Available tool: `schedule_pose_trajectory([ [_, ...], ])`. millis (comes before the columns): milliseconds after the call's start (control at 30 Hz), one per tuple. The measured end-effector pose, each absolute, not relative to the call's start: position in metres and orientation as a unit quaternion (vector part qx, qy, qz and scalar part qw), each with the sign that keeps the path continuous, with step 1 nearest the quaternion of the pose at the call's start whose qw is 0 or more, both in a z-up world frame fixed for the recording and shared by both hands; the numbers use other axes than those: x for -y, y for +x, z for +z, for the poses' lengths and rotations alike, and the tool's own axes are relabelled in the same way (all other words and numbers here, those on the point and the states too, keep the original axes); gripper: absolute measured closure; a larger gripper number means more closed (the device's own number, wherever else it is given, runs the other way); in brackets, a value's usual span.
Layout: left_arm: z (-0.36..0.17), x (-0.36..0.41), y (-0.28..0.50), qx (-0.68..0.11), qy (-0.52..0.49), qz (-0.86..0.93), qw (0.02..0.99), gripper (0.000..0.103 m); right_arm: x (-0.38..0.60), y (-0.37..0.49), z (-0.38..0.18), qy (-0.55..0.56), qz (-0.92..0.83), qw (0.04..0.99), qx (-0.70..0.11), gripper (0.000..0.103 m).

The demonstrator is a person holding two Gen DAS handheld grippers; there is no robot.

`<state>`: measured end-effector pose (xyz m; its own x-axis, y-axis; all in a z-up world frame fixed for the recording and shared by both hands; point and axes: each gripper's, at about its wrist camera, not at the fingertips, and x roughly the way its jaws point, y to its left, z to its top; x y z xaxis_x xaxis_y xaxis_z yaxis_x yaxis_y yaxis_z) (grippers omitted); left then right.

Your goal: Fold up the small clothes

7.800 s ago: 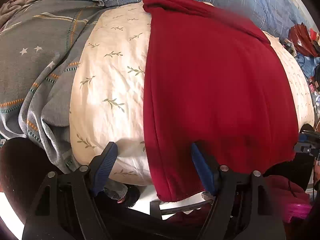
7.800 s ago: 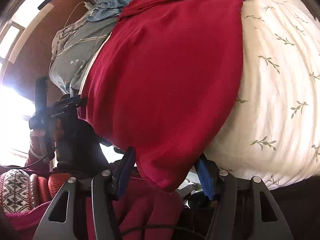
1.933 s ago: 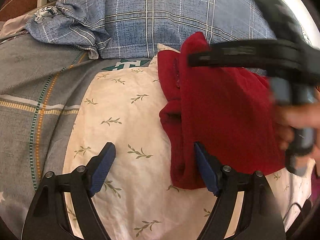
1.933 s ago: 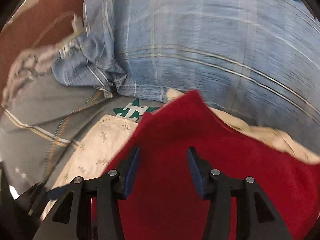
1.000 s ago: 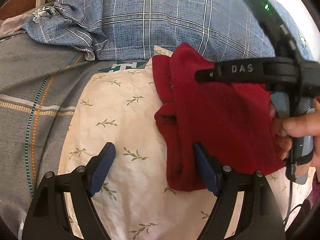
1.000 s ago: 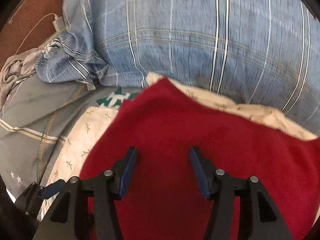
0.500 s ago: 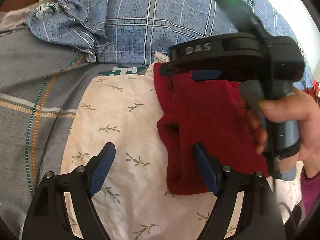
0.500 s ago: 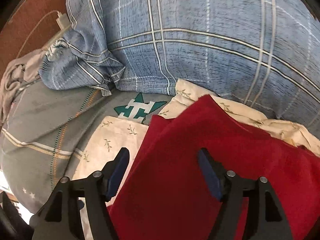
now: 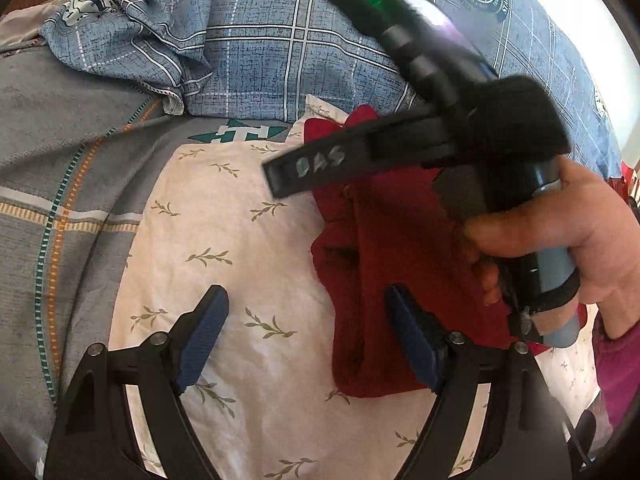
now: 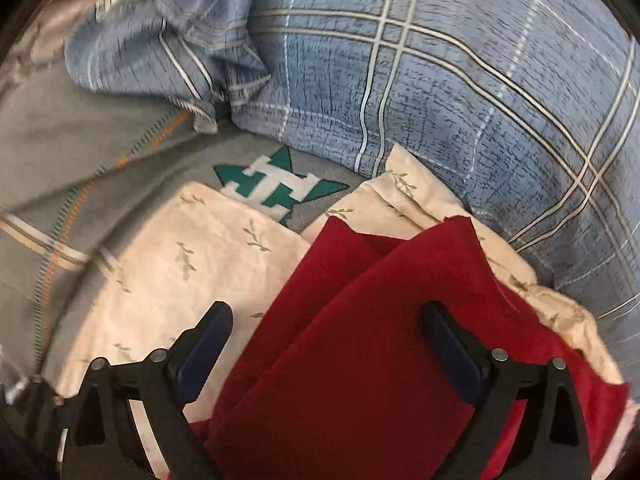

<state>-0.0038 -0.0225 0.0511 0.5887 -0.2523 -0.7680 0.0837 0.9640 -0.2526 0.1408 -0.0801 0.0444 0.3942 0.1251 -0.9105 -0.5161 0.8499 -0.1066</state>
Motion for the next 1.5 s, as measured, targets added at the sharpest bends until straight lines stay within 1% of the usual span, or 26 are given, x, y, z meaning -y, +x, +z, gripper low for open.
schedule_pose_trajectory([
  [67, 0.052, 0.022, -0.004, -0.444, -0.094, -0.095, 0.886, 0.020, 0.076, 0.138, 0.039, -0.214, 0.188, 0.814, -0.506, 0.005],
  [133, 0.053, 0.021, -0.005, -0.444, -0.095, -0.096, 0.886, 0.020, 0.077, 0.136, 0.039, -0.215, 0.186, 0.818, -0.500, 0.010],
  [167, 0.053, 0.021, -0.004, -0.444, -0.095, -0.096, 0.886, 0.020, 0.080, 0.135, 0.039, -0.212, 0.185, 0.820, -0.498, 0.017],
  [267, 0.054, 0.020, -0.004, -0.444, -0.095, -0.096, 0.886, 0.020, 0.090, 0.130, 0.045, -0.206, 0.189, 0.826, -0.490, 0.031],
  [367, 0.056, 0.020, -0.005, -0.442, -0.094, -0.097, 0.887, 0.020, 0.101, 0.123, 0.052, -0.189, 0.199, 0.829, -0.487, 0.040],
  [600, 0.057, 0.025, -0.004, -0.438, -0.085, -0.092, 0.890, 0.020, 0.115, 0.120, 0.058, -0.152, 0.198, 0.834, -0.493, 0.043],
  [700, 0.058, 0.029, -0.002, -0.437, -0.084, -0.093, 0.890, 0.020, 0.120, 0.115, 0.063, -0.144, 0.199, 0.836, -0.491, 0.052],
  [767, 0.058, 0.031, 0.000, -0.436, -0.085, -0.094, 0.891, 0.020, 0.124, 0.112, 0.068, -0.134, 0.204, 0.839, -0.486, 0.063],
  [833, 0.057, 0.032, 0.001, -0.435, -0.085, -0.093, 0.891, 0.020, 0.127, 0.110, 0.071, -0.127, 0.208, 0.841, -0.483, 0.066],
  [967, 0.057, 0.034, 0.001, -0.434, -0.079, -0.092, 0.893, 0.020, 0.133, 0.108, 0.075, -0.113, 0.213, 0.842, -0.483, 0.070],
  [1200, 0.057, 0.034, 0.002, -0.432, -0.081, -0.099, 0.893, 0.020, 0.143, 0.108, 0.085, -0.091, 0.220, 0.840, -0.487, 0.071],
  [1500, 0.062, 0.041, 0.009, -0.418, -0.132, -0.183, 0.880, 0.020, 0.154, 0.110, 0.086, -0.060, 0.228, 0.836, -0.496, 0.071],
])
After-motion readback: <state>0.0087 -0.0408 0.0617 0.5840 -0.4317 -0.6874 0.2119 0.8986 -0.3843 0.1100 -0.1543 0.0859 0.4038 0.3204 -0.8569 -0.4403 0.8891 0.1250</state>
